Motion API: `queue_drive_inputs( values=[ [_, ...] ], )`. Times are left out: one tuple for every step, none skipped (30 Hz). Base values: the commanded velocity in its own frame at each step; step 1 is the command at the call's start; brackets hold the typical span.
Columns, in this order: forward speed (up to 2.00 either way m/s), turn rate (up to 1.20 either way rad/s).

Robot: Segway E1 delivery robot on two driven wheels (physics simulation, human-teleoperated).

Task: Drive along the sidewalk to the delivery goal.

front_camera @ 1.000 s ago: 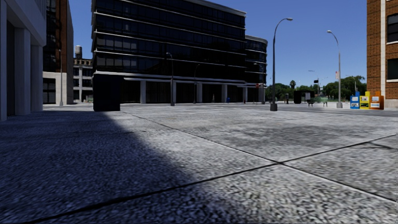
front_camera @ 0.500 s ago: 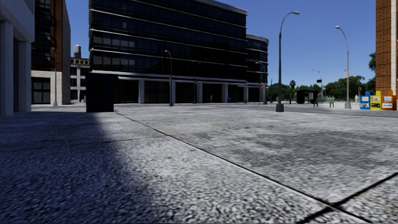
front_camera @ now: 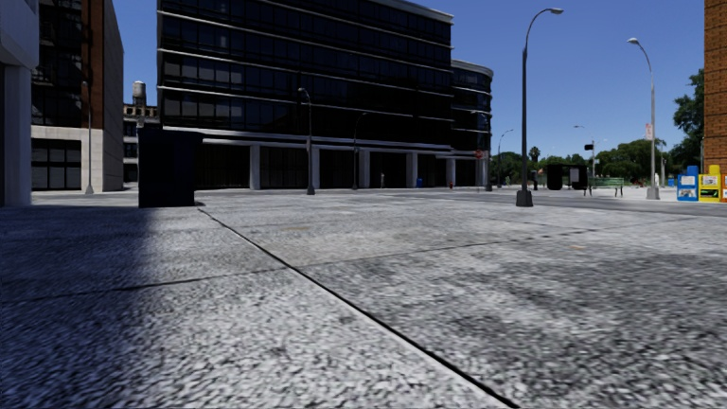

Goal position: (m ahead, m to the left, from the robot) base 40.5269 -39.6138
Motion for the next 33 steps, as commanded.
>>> queue_drive_inputs(
  values=[
    [2.00,0.00],
    [2.00,0.00],
    [2.00,0.00],
    [2.00,0.00],
    [2.00,0.00],
    [2.00,0.00],
    [2.00,0.00],
    [2.00,0.00],
    [2.00,0.00],
    [2.00,0.00],
    [2.00,0.00],
    [2.00,0.00],
    [2.00,0.00],
    [2.00,0.00],
    [2.00,0.00],
    [2.00,0.00],
    [2.00,0.00],
    [2.00,0.00],
    [2.00,0.00],
    [2.00,0.00],
    [2.00,0.00],
    [2.00,0.00],
    [2.00,0.00],
    [2.00,0.00],
    [2.00,0.00],
    [2.00,0.00],
    [2.00,0.00],
    [2.00,0.00],
    [2.00,0.00],
    [2.00,0.00],
    [2.00,0.00],
    [2.00,0.00],
    [2.00,0.00]
  ],
)
